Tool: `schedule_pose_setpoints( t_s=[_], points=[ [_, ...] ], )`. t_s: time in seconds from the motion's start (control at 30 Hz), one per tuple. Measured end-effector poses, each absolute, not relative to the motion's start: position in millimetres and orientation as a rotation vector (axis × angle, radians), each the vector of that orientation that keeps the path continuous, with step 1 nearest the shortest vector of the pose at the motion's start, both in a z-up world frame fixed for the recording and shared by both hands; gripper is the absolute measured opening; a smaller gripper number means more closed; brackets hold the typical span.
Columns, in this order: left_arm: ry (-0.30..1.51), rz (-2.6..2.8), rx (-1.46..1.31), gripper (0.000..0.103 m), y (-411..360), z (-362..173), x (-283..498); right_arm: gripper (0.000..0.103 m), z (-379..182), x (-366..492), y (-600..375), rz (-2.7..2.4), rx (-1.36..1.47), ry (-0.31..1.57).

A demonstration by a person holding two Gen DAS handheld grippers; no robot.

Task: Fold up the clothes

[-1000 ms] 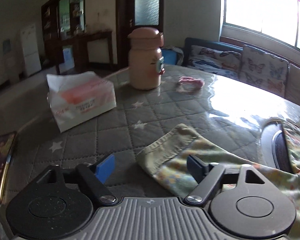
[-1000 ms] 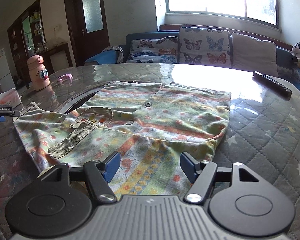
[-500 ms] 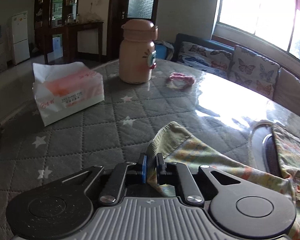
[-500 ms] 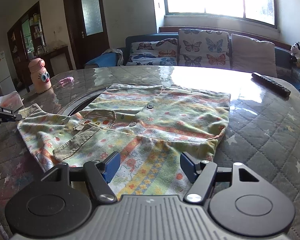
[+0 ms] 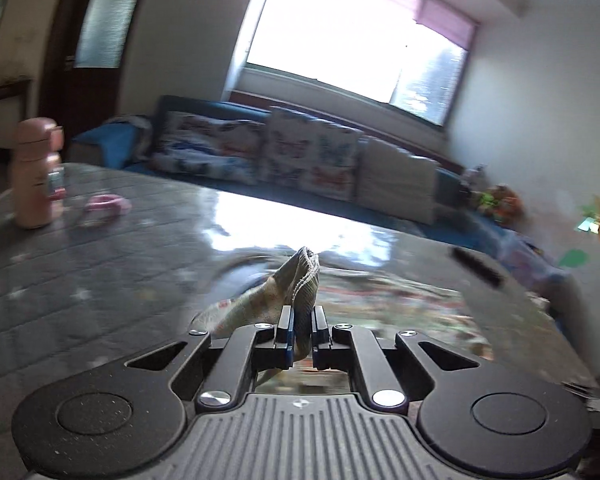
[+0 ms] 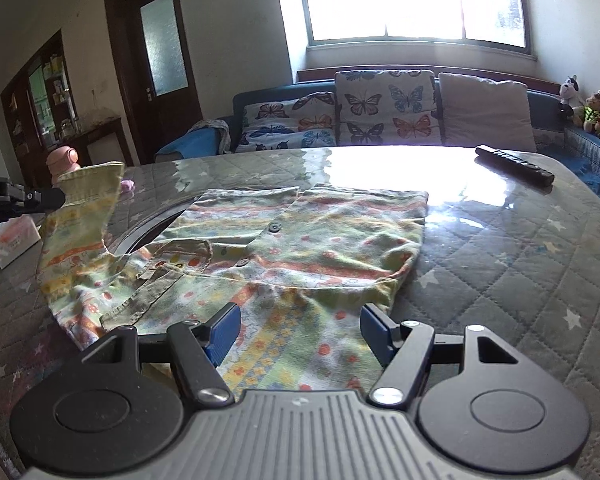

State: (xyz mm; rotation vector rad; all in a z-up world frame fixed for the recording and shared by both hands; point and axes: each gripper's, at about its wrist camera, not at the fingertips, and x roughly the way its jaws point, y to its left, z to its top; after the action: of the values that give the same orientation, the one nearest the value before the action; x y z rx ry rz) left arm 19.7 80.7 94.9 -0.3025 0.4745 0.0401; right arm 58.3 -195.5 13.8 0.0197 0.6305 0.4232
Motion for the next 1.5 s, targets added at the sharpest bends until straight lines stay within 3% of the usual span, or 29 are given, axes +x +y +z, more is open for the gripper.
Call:
schedule_pose_setpoints(
  t_s=[0.27, 0.53, 0.67, 0.77, 0.87, 0.9, 0.97, 1.2, 1.3, 1.4, 1.5],
  points=[
    [0.5, -0.192, -0.255, 0.008, 5, 98, 48, 0.068, 16, 55, -223, 0.364, 0.07, 0.606],
    [0.617, -0.308, -0.194, 0.009, -37, 63, 71, 0.068, 12, 54, -244, 0.313, 0.103, 0.612],
    [0.67, -0.337, -0.163, 0.017, -49, 46, 74, 0.068, 10, 56, -246, 0.302, 0.112, 0.617],
    [0.679, -0.354, -0.146, 0.032, -49, 43, 69, 0.068, 11, 58, -244, 0.305, 0.111, 0.614],
    [0.658, -0.344, -0.126, 0.039, -40, 48, 62, 0.067, 14, 60, -238, 0.322, 0.107, 0.607],
    [0.649, -0.329, -0.121, 0.049, -35, 51, 61, 0.067, 15, 61, -234, 0.331, 0.105, 0.607],
    [0.635, -0.271, -0.116, 0.059, -20, 53, 60, 0.064, 17, 64, -224, 0.358, 0.095, 0.612],
    [0.66, -0.025, -0.109, 0.056, 43, 41, 64, 0.051, 15, 72, -178, 0.473, 0.046, 0.625],
    [0.682, 0.018, -0.112, 0.038, 59, 31, 60, 0.047, 11, 74, -161, 0.517, 0.03, 0.642],
    [0.701, 0.034, -0.081, 0.03, 64, 21, 54, 0.047, 3, 74, -149, 0.545, 0.004, 0.672],
    [0.72, 0.043, -0.045, 0.03, 65, 11, 51, 0.046, -6, 72, -148, 0.545, -0.013, 0.705]
  ],
)
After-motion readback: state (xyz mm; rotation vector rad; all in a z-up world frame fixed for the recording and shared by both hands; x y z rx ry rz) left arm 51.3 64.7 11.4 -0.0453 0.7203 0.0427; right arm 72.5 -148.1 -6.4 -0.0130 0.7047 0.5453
